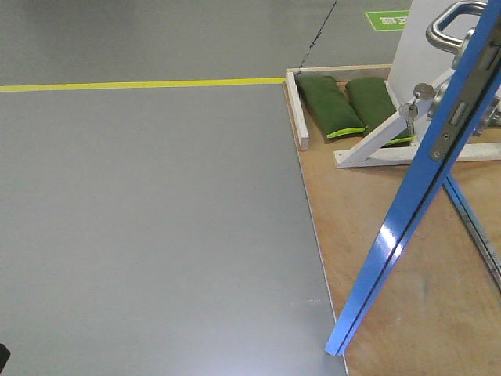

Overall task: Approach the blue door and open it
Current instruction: 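Swing the blue door open toward the robot with the right gripper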

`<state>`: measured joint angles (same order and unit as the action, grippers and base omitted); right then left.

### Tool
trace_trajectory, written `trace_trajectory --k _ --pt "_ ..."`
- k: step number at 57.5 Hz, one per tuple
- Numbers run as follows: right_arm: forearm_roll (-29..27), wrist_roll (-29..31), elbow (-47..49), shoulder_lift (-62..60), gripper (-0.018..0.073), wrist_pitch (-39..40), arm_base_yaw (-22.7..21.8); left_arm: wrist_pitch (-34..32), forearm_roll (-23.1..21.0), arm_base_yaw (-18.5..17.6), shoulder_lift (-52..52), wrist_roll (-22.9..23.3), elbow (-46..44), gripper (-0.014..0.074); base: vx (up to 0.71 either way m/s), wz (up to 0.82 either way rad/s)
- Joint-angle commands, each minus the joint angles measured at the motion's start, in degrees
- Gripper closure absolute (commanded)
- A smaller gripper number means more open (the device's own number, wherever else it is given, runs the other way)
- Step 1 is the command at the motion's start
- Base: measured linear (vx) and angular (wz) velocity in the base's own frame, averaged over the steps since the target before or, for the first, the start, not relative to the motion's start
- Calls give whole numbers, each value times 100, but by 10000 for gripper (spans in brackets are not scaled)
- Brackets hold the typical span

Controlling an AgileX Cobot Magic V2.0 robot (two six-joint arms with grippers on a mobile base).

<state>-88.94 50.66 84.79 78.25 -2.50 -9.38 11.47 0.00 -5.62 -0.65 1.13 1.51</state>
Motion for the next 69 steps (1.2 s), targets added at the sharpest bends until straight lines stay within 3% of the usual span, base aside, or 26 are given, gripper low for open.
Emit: trace_trajectory --k 1,24,53,69 --pt "90 87 111 93 561 -505 67 -500 -33 -11 -81 37 -141 524 0 0" --pt "53 83 111 205 561 -1157 72 -500 -33 -11 -81 37 -141 524 0 0" --pt "164 83 -582 357 561 -1135 72 -500 -33 -11 -81 37 -141 524 0 0" --pt "148 83 -583 387 561 -1017 610 -500 -33 -11 -81 37 -141 524 0 0"
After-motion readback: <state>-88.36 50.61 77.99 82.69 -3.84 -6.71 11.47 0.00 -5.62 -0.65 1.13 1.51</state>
